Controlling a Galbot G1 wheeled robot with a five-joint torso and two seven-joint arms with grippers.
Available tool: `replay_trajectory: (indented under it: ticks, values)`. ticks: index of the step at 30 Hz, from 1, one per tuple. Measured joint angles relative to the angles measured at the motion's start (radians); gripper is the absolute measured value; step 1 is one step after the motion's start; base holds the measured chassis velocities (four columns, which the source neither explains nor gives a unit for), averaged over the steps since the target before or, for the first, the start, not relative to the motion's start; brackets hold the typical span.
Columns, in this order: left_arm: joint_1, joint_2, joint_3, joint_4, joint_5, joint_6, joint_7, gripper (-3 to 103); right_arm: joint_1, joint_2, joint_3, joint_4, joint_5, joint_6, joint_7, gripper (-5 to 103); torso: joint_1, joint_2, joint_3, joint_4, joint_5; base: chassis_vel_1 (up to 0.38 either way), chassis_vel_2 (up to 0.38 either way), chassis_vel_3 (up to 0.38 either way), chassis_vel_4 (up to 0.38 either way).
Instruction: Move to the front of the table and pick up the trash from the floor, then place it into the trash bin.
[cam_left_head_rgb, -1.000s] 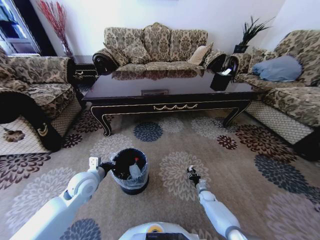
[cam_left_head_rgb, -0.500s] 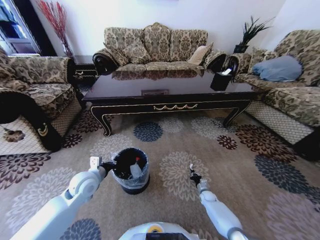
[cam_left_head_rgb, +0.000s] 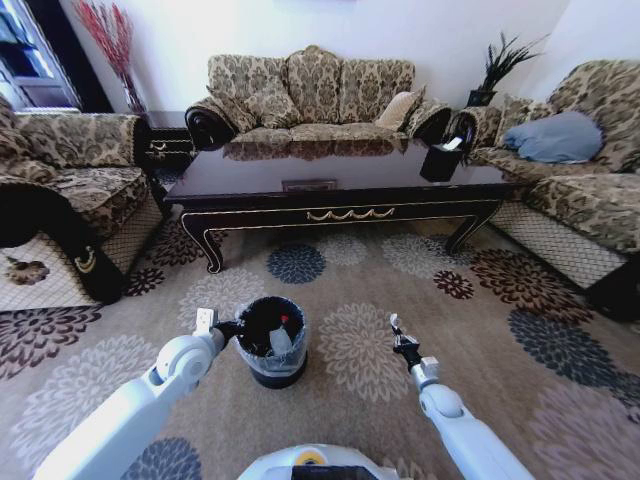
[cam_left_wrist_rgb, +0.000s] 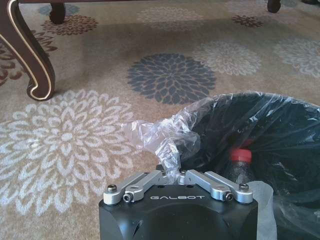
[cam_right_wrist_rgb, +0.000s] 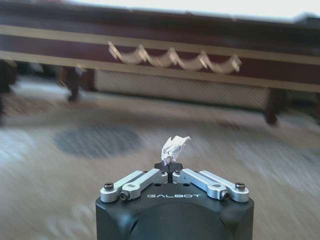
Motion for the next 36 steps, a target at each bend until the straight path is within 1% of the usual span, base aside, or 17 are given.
replay_trajectory:
  ticks: [2, 4, 5, 9, 10, 11, 13, 14, 16, 18, 19, 20, 24, 25, 28, 32, 36]
  values:
    - [-0.019, -0.01, 0.024, -0.001, 0.0, 0.002, -0.005, 3, -0.057, -0.023, 0.0, 0.146, 0.002, -0.017, 0.012, 0, 0.0, 0.0, 0.0, 0.0002, -0.0002, 0.0, 0.0, 0.0, 0.0]
    - [-0.048, -0.026, 0.061, 0.004, 0.002, 0.003, -0.015, 3, -0.104, -0.036, -0.004, 0.26, -0.003, -0.031, 0.026, 0, 0.0, 0.0, 0.0, -0.0005, -0.0003, 0.0, 0.0, 0.0, 0.0]
    - [-0.048, -0.026, 0.061, 0.004, 0.002, 0.003, -0.015, 3, -0.104, -0.036, -0.004, 0.26, -0.003, -0.031, 0.026, 0, 0.0, 0.0, 0.0, -0.0005, -0.0003, 0.0, 0.0, 0.0, 0.0]
    - [-0.095, -0.063, 0.126, 0.02, 0.002, 0.009, -0.03, 3, -0.178, -0.043, -0.009, 0.41, -0.017, -0.044, 0.031, 0, 0.0, 0.0, 0.0, -0.0008, 0.0, 0.0, 0.0, 0.0, 0.0]
    - [-0.095, -0.063, 0.126, 0.02, 0.002, 0.009, -0.03, 3, -0.178, -0.043, -0.009, 0.41, -0.017, -0.044, 0.031, 0, 0.0, 0.0, 0.0, -0.0008, 0.0, 0.0, 0.0, 0.0, 0.0]
    - [-0.114, -0.069, 0.15, 0.027, 0.004, 0.01, -0.034, 3, -0.201, -0.047, -0.005, 0.45, -0.021, -0.046, 0.031, 0, 0.0, 0.0, 0.0, -0.0003, 0.0001, 0.0, 0.0, 0.0, 0.0]
    - [-0.162, -0.081, 0.196, 0.041, 0.003, 0.01, -0.042, 3, -0.242, -0.053, 0.003, 0.509, -0.036, -0.045, 0.023, 0, 0.0, 0.0, 0.0, -0.0004, -0.0004, 0.0, 0.0, 0.0, 0.0]
    - [-0.162, -0.081, 0.196, 0.041, 0.003, 0.01, -0.042, 3, -0.242, -0.053, 0.003, 0.509, -0.036, -0.045, 0.023, 0, 0.0, 0.0, 0.0, -0.0004, -0.0004, 0.0, 0.0, 0.0, 0.0]
    - [-0.22, -0.101, 0.24, 0.056, -0.004, 0.012, -0.052, 3, -0.283, -0.057, 0.007, 0.559, -0.071, -0.039, 0.012, 0, 0.0, 0.0, 0.0, -0.0005, -0.0001, 0.0, 0.0, 0.0, 0.0]
    - [-0.278, -0.121, 0.286, 0.072, -0.029, 0.012, -0.072, 3, -0.317, -0.057, 0.006, 0.588, -0.104, -0.032, 0.004, 0, 0.0, 0.0, 0.0, -0.0007, 0.0001, 0.0, 0.0, 0.0, 0.0]
    - [-0.278, -0.121, 0.286, 0.072, -0.029, 0.012, -0.072, 3, -0.317, -0.057, 0.006, 0.588, -0.104, -0.032, 0.004, 0, 0.0, 0.0, 0.0, -0.0007, 0.0001, 0.0, 0.0, 0.0, 0.0]
    - [-0.301, -0.131, 0.308, 0.079, -0.044, 0.013, -0.083, 3, -0.334, -0.057, 0.003, 0.597, -0.121, -0.028, -0.001, 0, 0.0, 0.0, 0.0, -0.0007, 0.0001, 0.0, 0.0, 0.0, 0.0]
    - [-0.395, -0.188, 0.425, 0.112, -0.082, 0.019, -0.129, 3, -0.375, -0.057, -0.011, 0.601, -0.184, -0.007, -0.017, 0, 0.0, 0.0, 0.0, -0.0009, 0.0003, 0.0, 0.0, 0.0, 0.0]
    - [-0.395, -0.188, 0.425, 0.112, -0.082, 0.019, -0.129, 3, -0.375, -0.057, -0.011, 0.601, -0.184, -0.007, -0.017, 0, 0.0, 0.0, 0.0, -0.0009, 0.0003, 0.0, 0.0, 0.0, 0.0]
    - [-0.435, -0.225, 0.495, 0.126, -0.095, 0.031, -0.153, 3, -0.381, -0.056, -0.015, 0.593, -0.197, 0.0, -0.019, 0, 0.0, 0.0, 0.0, -0.0009, -0.0001, 0.0, 0.0, 0.0, 0.0]
    - [-0.443, -0.233, 0.528, 0.135, -0.092, 0.036, -0.164, 3, -0.378, -0.057, -0.012, 0.586, -0.197, 0.002, -0.02, 0, 0.0, 0.0, 0.0, -0.0004, 0.0, 0.0, 0.0, 0.0, 0.0]
    - [-0.433, -0.224, 0.531, 0.131, -0.088, 0.037, -0.165, 3, -0.369, -0.057, -0.012, 0.57, -0.197, 0.005, -0.019, -1, 0.0, 0.0, 0.0, -0.0003, 0.0, 0.0, 0.0, 0.0, 0.0]
